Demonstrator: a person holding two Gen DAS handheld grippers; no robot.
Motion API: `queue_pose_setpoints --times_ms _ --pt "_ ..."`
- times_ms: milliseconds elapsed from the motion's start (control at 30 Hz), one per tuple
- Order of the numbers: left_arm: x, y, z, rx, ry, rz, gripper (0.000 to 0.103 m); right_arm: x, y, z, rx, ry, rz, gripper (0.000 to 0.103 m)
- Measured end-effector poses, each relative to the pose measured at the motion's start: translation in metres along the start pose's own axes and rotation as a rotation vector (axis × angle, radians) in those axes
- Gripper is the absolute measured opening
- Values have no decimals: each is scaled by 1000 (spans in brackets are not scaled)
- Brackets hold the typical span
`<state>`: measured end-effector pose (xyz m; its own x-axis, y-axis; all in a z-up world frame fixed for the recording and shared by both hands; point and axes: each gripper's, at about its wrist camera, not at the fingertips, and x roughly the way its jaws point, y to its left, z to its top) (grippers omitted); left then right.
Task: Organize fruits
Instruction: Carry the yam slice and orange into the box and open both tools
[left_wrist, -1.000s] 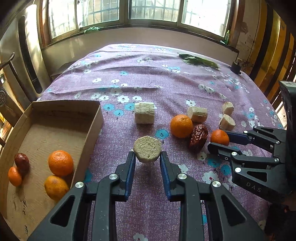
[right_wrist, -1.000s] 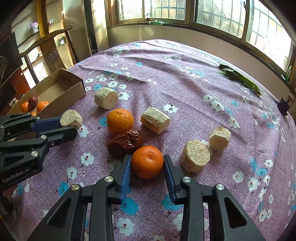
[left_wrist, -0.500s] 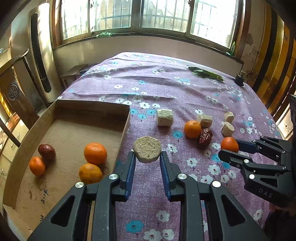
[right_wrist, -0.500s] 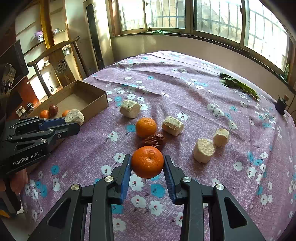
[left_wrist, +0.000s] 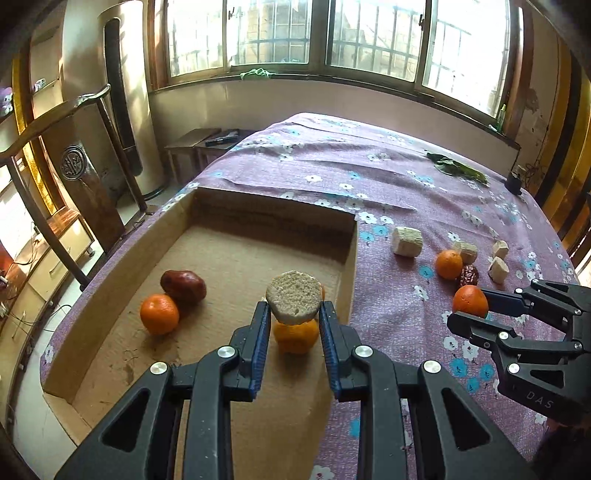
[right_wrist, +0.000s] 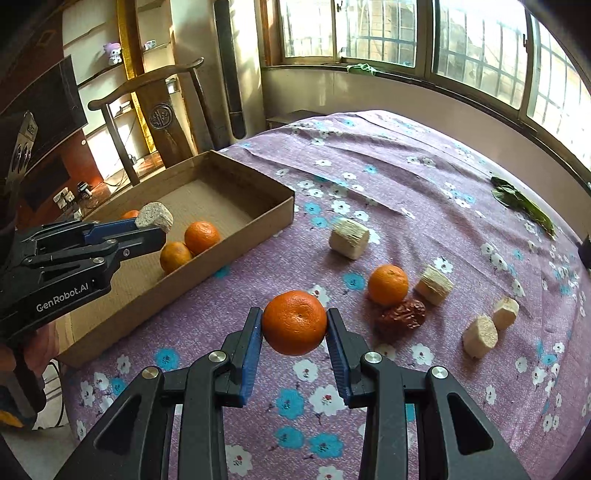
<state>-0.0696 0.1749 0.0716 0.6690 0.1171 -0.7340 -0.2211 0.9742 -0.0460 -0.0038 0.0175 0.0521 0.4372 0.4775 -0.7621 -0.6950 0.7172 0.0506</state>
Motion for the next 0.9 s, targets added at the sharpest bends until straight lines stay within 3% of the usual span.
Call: queue_pose_setpoints --times_ms 900 --pt "-14 87 -11 -111 4 112 26 32 79 40 -151 27 94 37"
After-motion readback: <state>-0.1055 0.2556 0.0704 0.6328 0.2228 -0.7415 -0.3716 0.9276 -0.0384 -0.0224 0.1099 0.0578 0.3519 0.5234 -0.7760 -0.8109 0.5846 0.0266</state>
